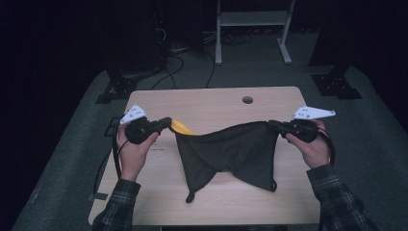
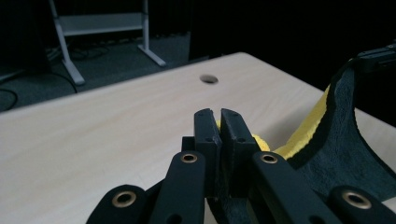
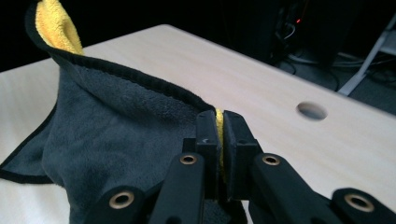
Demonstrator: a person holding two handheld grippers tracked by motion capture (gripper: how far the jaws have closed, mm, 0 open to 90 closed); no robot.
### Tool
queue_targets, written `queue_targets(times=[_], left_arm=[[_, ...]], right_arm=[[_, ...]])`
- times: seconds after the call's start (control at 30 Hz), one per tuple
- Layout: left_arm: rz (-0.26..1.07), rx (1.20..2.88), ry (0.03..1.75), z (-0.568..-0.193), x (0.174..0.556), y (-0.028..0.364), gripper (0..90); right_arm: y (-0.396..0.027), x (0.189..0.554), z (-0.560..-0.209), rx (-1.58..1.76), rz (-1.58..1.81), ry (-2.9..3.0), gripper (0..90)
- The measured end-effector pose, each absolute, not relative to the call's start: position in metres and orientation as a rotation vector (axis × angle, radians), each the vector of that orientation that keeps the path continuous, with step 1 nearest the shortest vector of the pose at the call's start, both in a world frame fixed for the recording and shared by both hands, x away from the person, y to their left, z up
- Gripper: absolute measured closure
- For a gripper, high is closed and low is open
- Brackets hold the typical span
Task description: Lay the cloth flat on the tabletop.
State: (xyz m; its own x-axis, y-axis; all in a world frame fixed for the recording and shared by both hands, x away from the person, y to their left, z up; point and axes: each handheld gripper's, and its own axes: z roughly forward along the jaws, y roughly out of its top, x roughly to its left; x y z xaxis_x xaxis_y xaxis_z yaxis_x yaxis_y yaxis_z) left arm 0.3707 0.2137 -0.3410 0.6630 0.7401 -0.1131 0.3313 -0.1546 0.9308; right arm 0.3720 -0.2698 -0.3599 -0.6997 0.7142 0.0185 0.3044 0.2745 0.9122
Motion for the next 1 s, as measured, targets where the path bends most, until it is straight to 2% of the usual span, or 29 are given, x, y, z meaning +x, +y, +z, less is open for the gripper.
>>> queue_targets(times=[0.2,0.27,0.3,0.4,0.53,0.7,0.93,1.0], left_arm=[[0.496,1.696,0.866,-0.315,0.402,0.213,85.9],[0.534,1.675,0.856,-0.299,0.413,0.211,85.9],[0.534,1.675,0.856,-0.299,0.413,0.211,86.0],[0.602,1.641,0.818,-0.278,0.414,0.210,85.9],[0.624,1.631,0.787,-0.273,0.403,0.210,85.9],[0.560,1.664,0.787,-0.296,0.387,0.209,85.9],[0.460,1.713,0.807,-0.330,0.360,0.211,85.9],[0.430,1.722,0.814,-0.338,0.353,0.213,85.9]], right_arm=[[-0.270,0.400,-0.333,0.933,1.414,2.092,85.0],[-0.270,0.415,-0.314,0.927,1.430,2.040,85.0],[-0.270,0.415,-0.314,0.927,1.430,2.040,85.0],[-0.269,0.423,-0.285,0.879,1.462,1.972,85.0],[-0.269,0.417,-0.275,0.831,1.481,1.960,85.0],[-0.273,0.402,-0.298,0.823,1.485,2.001,85.0],[-0.276,0.364,-0.350,0.841,1.478,2.138,85.0],[-0.276,0.360,-0.355,0.837,1.480,2.151,85.0]])
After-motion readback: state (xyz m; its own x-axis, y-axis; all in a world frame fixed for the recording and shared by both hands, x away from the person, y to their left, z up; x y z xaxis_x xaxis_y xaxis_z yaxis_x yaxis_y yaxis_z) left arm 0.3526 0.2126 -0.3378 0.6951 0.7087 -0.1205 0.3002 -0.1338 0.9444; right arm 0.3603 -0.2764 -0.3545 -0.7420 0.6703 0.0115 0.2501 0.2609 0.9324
